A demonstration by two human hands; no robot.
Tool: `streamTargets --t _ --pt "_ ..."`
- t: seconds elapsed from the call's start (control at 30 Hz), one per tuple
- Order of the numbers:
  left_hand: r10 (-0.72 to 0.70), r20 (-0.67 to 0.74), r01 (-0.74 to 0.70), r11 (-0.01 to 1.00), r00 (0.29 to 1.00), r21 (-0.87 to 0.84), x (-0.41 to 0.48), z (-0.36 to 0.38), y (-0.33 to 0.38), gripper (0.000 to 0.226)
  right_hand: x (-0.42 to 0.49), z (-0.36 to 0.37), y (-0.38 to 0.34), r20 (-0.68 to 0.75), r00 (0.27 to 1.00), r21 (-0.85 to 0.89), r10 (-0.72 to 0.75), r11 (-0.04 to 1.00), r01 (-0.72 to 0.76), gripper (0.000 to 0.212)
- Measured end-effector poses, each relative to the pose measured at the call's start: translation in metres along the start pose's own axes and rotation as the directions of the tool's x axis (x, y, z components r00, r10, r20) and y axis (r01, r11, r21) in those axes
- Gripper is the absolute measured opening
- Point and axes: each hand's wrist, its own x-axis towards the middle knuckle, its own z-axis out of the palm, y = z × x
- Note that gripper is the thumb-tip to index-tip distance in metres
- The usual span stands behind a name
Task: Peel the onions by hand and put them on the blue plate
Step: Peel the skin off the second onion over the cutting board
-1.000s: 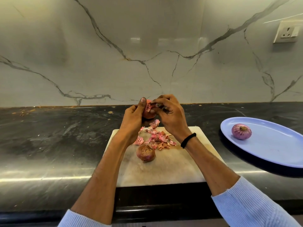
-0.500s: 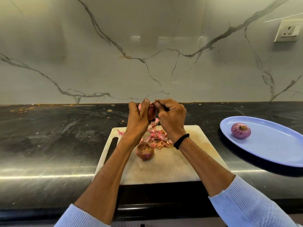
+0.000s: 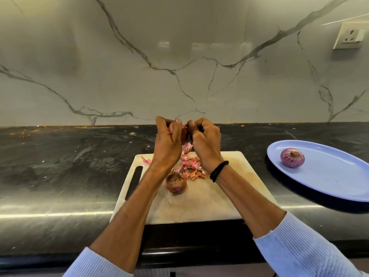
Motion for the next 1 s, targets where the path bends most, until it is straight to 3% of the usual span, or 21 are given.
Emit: streamTargets --t 0.2,0.27,0.37,0.43,0.53,0.63,0.77,1.0 --pt "-0.095 0.018 0.097 0.987 0.995 -0.125 0.002 0.002 -0.008 0.017 0.002 -0.002 -0.007 0.037 0.950 0.302 0.310 0.903 -0.307 0.030" --pt "-0.175 0.014 0.174 0.965 0.984 -0.195 0.003 0.006 -0.007 0.016 0.003 -0.005 -0.011 0.100 0.924 0.421 0.370 0.826 -0.376 0.029" --pt "-0.353 -0.017 0.321 0.871 0.936 -0.371 0.009 0.007 0.000 0.014 0.009 -0.012 -0.013 0.235 0.872 0.618 0.430 0.627 -0.475 0.030" --pt "-0.424 -0.035 0.364 0.815 0.905 -0.451 0.013 0.004 0.002 0.015 0.013 -0.016 -0.012 0.276 0.868 0.662 0.413 0.573 -0.484 0.025" --pt "-0.426 -0.047 0.358 0.809 0.903 -0.467 0.016 0.000 0.000 0.014 0.014 -0.019 -0.009 0.230 0.917 0.504 0.326 0.766 -0.399 0.026" --pt "-0.402 -0.051 0.339 0.828 0.914 -0.446 0.016 -0.003 0.001 0.013 0.011 -0.019 -0.006 0.167 0.978 0.242 0.123 0.957 -0.161 0.035" --pt "-0.349 -0.083 0.301 0.888 0.933 -0.346 0.013 -0.003 -0.001 0.013 0.008 -0.017 -0.006 0.173 0.981 0.157 -0.085 0.986 0.058 0.023" --pt "-0.227 -0.052 0.207 0.945 0.972 -0.252 0.008 -0.004 -0.003 0.023 0.010 -0.008 0.002 0.195 0.956 -0.011 -0.220 0.974 0.226 0.024"
